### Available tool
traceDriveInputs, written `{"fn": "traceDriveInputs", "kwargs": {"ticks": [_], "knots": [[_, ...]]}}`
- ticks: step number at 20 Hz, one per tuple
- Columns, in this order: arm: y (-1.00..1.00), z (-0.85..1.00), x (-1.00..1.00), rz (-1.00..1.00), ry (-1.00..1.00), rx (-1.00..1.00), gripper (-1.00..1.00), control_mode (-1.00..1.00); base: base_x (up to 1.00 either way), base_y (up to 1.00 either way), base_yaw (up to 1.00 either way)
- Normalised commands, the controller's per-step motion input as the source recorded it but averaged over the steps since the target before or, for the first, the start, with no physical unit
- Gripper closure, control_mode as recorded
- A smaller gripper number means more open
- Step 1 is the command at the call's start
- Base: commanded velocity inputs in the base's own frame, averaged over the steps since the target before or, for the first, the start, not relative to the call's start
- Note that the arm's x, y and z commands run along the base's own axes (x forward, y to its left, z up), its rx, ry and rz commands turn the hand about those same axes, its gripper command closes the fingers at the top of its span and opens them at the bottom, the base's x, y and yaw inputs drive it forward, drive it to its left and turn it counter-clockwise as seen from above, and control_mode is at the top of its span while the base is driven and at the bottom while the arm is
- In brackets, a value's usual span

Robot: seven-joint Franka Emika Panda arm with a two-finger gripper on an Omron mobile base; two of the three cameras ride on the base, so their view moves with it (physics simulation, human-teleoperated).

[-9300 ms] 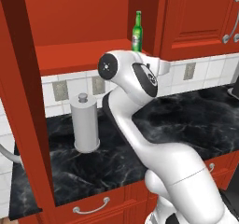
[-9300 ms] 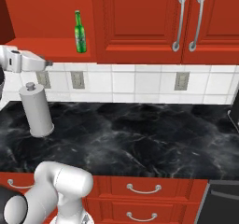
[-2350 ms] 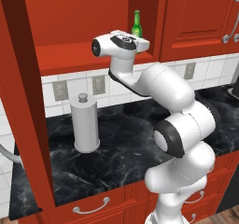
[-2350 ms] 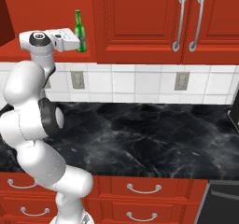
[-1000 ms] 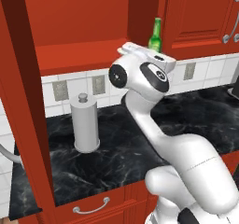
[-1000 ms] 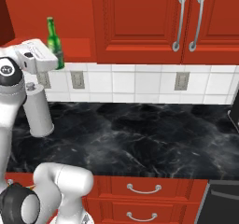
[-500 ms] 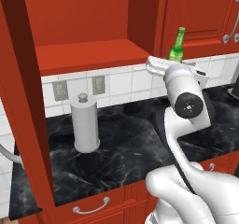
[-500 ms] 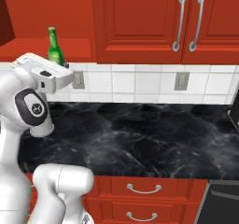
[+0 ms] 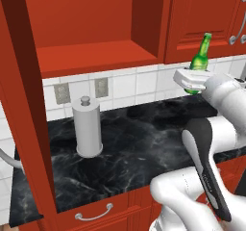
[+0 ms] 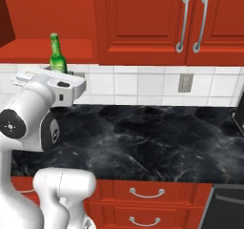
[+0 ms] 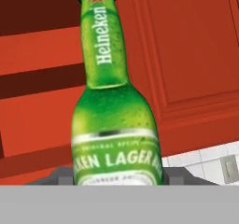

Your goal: Get the candle and the beer from the cabinet and move them to the dining counter.

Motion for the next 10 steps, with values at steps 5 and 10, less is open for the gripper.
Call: {"fn": "traceDriveInputs", "kwargs": {"ticks": [5, 10], "knots": [[0.0, -0.1, -0.07, 0.01, 0.0, 0.0, 1.0, -1.0, 0.0, 0.0, 0.0], [0.0, -0.08, -0.12, 0.0, -0.01, 0.0, 1.0, 1.0, -0.28, -0.03, -0.01]]}}
